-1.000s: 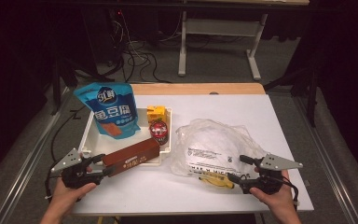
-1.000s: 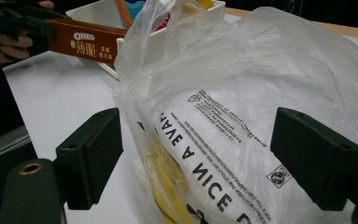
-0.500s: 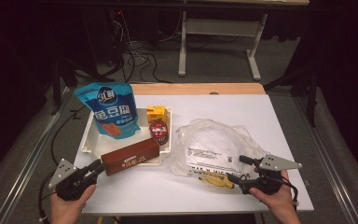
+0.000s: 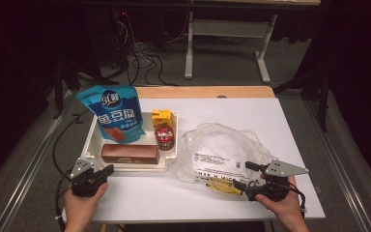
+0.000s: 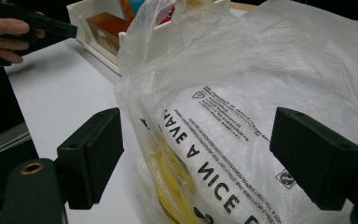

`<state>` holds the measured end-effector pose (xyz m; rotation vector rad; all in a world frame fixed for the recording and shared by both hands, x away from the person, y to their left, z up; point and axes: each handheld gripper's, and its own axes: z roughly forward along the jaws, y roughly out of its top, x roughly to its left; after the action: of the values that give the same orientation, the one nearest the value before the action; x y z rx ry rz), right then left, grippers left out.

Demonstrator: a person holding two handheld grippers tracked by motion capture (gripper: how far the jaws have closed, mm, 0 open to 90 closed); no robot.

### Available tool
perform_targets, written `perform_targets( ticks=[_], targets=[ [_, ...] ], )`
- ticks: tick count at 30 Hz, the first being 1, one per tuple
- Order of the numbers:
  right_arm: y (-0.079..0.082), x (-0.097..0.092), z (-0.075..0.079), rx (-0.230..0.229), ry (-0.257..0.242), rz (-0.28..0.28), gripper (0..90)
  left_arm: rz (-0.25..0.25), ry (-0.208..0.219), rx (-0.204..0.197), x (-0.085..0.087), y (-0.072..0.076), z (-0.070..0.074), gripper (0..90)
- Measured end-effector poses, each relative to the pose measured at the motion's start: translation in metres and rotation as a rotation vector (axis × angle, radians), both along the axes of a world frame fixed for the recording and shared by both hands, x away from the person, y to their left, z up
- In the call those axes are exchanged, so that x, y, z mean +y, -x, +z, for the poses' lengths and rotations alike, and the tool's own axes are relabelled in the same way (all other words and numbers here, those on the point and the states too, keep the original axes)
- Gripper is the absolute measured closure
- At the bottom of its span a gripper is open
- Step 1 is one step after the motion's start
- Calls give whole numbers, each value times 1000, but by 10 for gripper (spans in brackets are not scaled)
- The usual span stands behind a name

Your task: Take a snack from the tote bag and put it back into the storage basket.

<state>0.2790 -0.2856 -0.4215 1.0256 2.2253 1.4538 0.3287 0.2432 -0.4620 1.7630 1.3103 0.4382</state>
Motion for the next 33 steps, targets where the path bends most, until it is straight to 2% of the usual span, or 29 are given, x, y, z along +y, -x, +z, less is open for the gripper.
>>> perform_targets(
  ticks=[8, 9, 11, 15, 18, 21, 22, 23, 24, 25, 29, 30, 33],
  targets=[
    [-1, 1, -2, 3, 0, -5, 180, -8, 40, 19, -12, -17, -6, 894],
    [-1, 1, -2, 4, 0, -4, 180, -7, 26, 23, -14, -18, -7, 894],
    [-1, 1, -3, 4, 2, -6, 181, -8, 36, 24, -16, -20, -8, 893],
    [-1, 1, -3, 6, 1, -13, 182, -12, 42, 31, -19, -22, -9, 886],
    [-1, -1, -3, 3, 1, -23, 183, -35, 51, 5, -24, -17, -5, 857],
    [-1, -1, -3, 8, -3, -31, 183, -47, 73, -14, -26, -13, -3, 747],
    [-1, -2, -4, 4, 3, -33, 183, -53, 63, -43, -29, -10, 0, 691],
    [-1, -2, -4, 8, -3, -37, 183, -53, 63, -43, -29, -10, 0, 642],
    [-1, -2, -4, 9, 0, -39, 183, -67, 46, -77, -33, -8, 2, 598],
    [-1, -2, -4, 9, 4, -42, 183, -72, 39, -86, -35, -6, 4, 548],
    [0, -4, -2, 5, 9, -55, 183, -90, 42, -94, -39, -3, 7, 315],
    [1, -5, -2, 3, 6, -56, 183, -111, 47, -107, -40, 1, 10, 276],
    [2, -6, 0, 2, 3, -66, 183, -126, 58, -111, -41, 5, 14, 170]
  ],
)
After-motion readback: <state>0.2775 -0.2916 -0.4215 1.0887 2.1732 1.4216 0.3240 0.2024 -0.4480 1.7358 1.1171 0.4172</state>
